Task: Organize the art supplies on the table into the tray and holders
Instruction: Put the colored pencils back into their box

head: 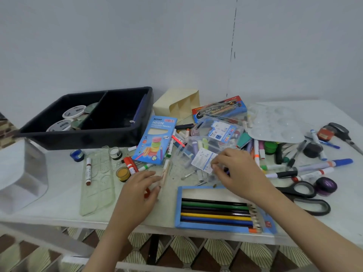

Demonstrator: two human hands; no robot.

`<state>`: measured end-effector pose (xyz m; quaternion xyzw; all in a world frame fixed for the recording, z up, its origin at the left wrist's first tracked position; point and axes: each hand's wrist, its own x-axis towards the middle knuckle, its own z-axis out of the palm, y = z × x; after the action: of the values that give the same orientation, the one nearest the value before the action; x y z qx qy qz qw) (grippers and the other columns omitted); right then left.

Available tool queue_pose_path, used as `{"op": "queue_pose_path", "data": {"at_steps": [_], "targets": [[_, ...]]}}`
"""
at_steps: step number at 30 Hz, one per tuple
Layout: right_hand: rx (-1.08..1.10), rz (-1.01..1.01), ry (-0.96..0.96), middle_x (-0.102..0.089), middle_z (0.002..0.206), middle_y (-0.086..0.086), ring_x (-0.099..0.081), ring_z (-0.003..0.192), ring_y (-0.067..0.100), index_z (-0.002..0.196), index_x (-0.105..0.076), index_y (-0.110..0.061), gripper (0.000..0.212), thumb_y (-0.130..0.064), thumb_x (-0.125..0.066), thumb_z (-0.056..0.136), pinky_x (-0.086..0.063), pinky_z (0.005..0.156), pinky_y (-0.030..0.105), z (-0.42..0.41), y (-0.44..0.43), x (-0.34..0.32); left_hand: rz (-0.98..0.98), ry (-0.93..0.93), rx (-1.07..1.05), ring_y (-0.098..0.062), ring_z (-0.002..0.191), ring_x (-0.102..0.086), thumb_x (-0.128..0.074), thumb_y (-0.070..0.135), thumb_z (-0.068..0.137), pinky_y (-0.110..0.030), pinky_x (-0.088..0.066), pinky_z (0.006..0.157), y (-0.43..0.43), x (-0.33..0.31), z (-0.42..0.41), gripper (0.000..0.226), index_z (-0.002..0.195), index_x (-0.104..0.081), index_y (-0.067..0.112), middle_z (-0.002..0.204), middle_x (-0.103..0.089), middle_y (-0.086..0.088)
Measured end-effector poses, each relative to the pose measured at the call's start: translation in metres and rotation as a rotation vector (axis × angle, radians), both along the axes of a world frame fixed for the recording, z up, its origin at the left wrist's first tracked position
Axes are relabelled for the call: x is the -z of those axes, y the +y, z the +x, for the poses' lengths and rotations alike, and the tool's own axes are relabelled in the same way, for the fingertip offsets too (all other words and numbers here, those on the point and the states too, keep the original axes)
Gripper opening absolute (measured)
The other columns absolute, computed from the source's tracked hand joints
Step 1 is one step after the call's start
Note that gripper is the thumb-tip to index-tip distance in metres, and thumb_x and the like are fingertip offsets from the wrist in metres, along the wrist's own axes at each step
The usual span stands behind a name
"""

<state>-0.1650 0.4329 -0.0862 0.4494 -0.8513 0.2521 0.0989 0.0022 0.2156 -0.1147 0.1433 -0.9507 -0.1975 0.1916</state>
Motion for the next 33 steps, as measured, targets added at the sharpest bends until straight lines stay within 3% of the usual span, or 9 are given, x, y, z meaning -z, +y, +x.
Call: {"op": "queue_pose_path", "data": {"at_steps": [2, 5, 9, 12, 16, 20, 25, 29, 33], "targets": [[-0.043, 0.018, -0.036, -0.060, 0.076, 0.000, -0.057, 0.071, 0.020, 0.085, -0.073, -0.018, 0.026, -0.029, -0.049, 0.086, -0.042, 0.067, 0.034, 0.003, -0.025, -0.004, 0.003, -0.028, -0.039, -0.015, 0.115, -0.051, -0.060, 0.018, 0.084, -0.026, -0.033, 0.096, -0.014, 0.000, 0.002, 0.027, 0.109, -0.069, 0.018, 0.118, -0.063, 0.002], [-0.141, 0.102, -0.112, -0.058, 0.089, 0.000, -0.052, 0.084, 0.016, 0.097, -0.071, -0.022, 0.022, -0.032, -0.052, 0.091, -0.039, 0.078, 0.035, 0.021, -0.059, -0.006, 0.105, -0.084, -0.041, -0.008, 0.116, -0.045, -0.060, 0.002, 0.085, -0.022, -0.030, 0.099, -0.031, 0.001, 0.007, 0.032, 0.112, -0.067, 0.018, 0.121, -0.060, 0.004], [-0.238, 0.177, -0.159, -0.051, 0.094, -0.003, -0.048, 0.089, 0.014, 0.103, -0.068, -0.024, 0.025, -0.041, -0.055, 0.089, -0.030, 0.076, 0.029, 0.049, -0.098, -0.001, 0.151, -0.041, 0.003, -0.005, 0.108, -0.051, -0.064, -0.002, 0.081, -0.011, -0.032, 0.091, -0.049, -0.001, 0.010, 0.037, 0.110, -0.068, 0.020, 0.109, -0.061, 0.011], [-0.241, 0.211, -0.153, -0.050, 0.099, -0.003, -0.046, 0.093, 0.014, 0.102, -0.065, -0.023, 0.028, -0.045, -0.056, 0.087, -0.027, 0.077, 0.028, 0.064, -0.121, 0.005, 0.208, -0.005, 0.015, 0.004, 0.102, -0.053, -0.067, 0.000, 0.079, -0.006, -0.037, 0.085, -0.060, -0.006, 0.009, 0.042, 0.111, -0.066, 0.027, 0.103, -0.058, 0.021], [-0.166, 0.276, -0.165, -0.049, 0.091, -0.004, -0.040, 0.082, 0.012, 0.094, -0.066, -0.021, 0.029, -0.047, -0.058, 0.084, -0.023, 0.073, 0.030, 0.073, -0.144, 0.007, 0.350, 0.067, 0.010, 0.012, 0.103, -0.053, -0.064, -0.003, 0.081, -0.004, -0.042, 0.083, -0.072, -0.010, 0.009, 0.048, 0.105, -0.061, 0.038, 0.105, -0.060, 0.025], [-0.030, 0.309, -0.206, -0.066, 0.083, -0.004, -0.057, 0.079, 0.015, 0.080, -0.070, -0.019, 0.036, -0.050, -0.052, 0.083, -0.026, 0.075, 0.032, 0.075, -0.158, 0.007, 0.491, 0.097, -0.035, 0.008, 0.096, -0.059, -0.061, -0.002, 0.085, -0.007, -0.046, 0.077, -0.078, -0.017, 0.008, 0.044, 0.100, -0.062, 0.039, 0.101, -0.065, 0.020], [0.128, 0.133, -0.319, -0.055, 0.072, -0.013, -0.051, 0.075, 0.004, 0.076, -0.066, -0.025, 0.019, -0.040, -0.056, 0.083, -0.024, 0.079, 0.029, 0.073, -0.153, -0.002, 0.772, 0.218, -0.182, 0.009, 0.095, -0.058, -0.058, -0.002, 0.087, -0.008, -0.049, 0.070, -0.075, -0.028, 0.000, 0.044, 0.116, -0.053, 0.032, 0.110, -0.059, 0.017], [0.140, 0.004, -0.354, -0.044, 0.072, -0.019, -0.044, 0.072, -0.003, 0.076, -0.055, -0.034, 0.012, -0.041, -0.060, 0.083, -0.023, 0.079, 0.026, 0.080, -0.154, -0.010, 1.079, 0.324, -0.284, -0.003, 0.107, -0.056, -0.061, 0.009, 0.087, -0.017, -0.048, 0.074, -0.069, -0.034, -0.009, 0.057, 0.135, -0.036, 0.028, 0.124, -0.049, 0.014], [-0.011, 0.059, -0.351, -0.049, 0.072, -0.015, -0.048, 0.074, 0.001, 0.074, -0.065, -0.032, 0.016, -0.048, -0.061, 0.075, -0.027, 0.075, 0.030, 0.078, -0.159, -0.012, 1.593, 0.324, -0.097, -0.018, 0.098, -0.068, -0.049, 0.014, 0.090, -0.027, -0.058, 0.076, -0.078, -0.038, -0.021, 0.032, 0.121, -0.055, 0.010, 0.109, -0.070, -0.010]]}}
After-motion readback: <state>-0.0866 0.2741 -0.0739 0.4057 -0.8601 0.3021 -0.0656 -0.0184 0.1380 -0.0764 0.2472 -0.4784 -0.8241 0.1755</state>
